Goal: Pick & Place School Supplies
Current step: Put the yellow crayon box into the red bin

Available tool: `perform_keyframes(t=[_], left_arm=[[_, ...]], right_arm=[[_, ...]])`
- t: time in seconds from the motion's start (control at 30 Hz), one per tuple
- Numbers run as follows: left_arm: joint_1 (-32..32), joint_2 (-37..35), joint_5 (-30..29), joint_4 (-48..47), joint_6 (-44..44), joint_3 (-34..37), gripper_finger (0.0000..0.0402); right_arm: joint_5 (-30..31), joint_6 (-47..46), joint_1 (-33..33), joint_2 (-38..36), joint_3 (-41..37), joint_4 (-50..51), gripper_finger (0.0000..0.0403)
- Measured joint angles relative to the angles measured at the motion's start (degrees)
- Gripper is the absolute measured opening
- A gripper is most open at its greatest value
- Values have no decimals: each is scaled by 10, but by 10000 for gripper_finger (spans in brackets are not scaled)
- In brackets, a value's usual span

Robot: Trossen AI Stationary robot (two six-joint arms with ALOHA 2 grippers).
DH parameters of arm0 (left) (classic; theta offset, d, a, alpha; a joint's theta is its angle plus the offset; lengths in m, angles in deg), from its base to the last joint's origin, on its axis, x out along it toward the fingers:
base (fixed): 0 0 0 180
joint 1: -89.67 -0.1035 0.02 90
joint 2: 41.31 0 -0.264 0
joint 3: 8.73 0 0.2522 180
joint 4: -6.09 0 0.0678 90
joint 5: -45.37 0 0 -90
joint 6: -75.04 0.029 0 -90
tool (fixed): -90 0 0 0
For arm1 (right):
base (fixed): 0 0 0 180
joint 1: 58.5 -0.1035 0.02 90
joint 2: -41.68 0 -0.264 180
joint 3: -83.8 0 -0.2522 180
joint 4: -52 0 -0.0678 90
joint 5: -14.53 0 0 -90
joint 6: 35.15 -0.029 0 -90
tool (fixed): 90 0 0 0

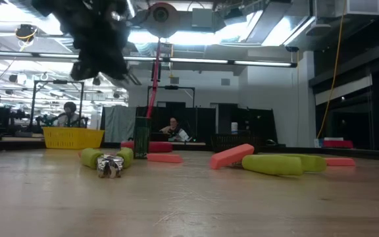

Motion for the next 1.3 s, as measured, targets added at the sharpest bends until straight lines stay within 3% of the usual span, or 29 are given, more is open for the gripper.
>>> perform_keyframes(t=[0.27, 0.47, 0.63, 0.87, 0.93, 1.0, 1.1, 1.2, 1.27, 1.3], left_arm=[[-38, 19, 20, -83, -109, -15, 73], [-67, 57, 128, 14, -92, -15, 73], [-74, 97, 204, 271, -6, -15, 73], [-80, 129, 216, 760, -40, -16, 72], [-86, 131, 218, 822, -37, -32, 71], [-94, 123, 226, 744, -22, -65, 68], [-103, 111, 209, 463, 62, -148, 57], [-89, 113, 71, 165, 187, -247, 38], [-78, 122, -21, 40, 234, -299, 24], [-76, 126, -35, -10, 259, -314, 18]], right_arm=[[-13, 46, 9, 0, 0, -26, 155], [-33, 73, 10, -1, 0, -28, 155], [-43, 81, 6, -3, 0, -27, 155], [-14, 74, -14, -19, 0, -26, 155], [2, 70, -20, -27, 0, -26, 155], [13, 69, -24, -33, 0, -25, 155], [20, 71, -24, -42, 0, -25, 155], [22, 77, -24, -47, 0, -24, 155], [22, 77, -24, -47, 0, -18, 155], [22, 77, -24, -47, 0, -15, 155]])
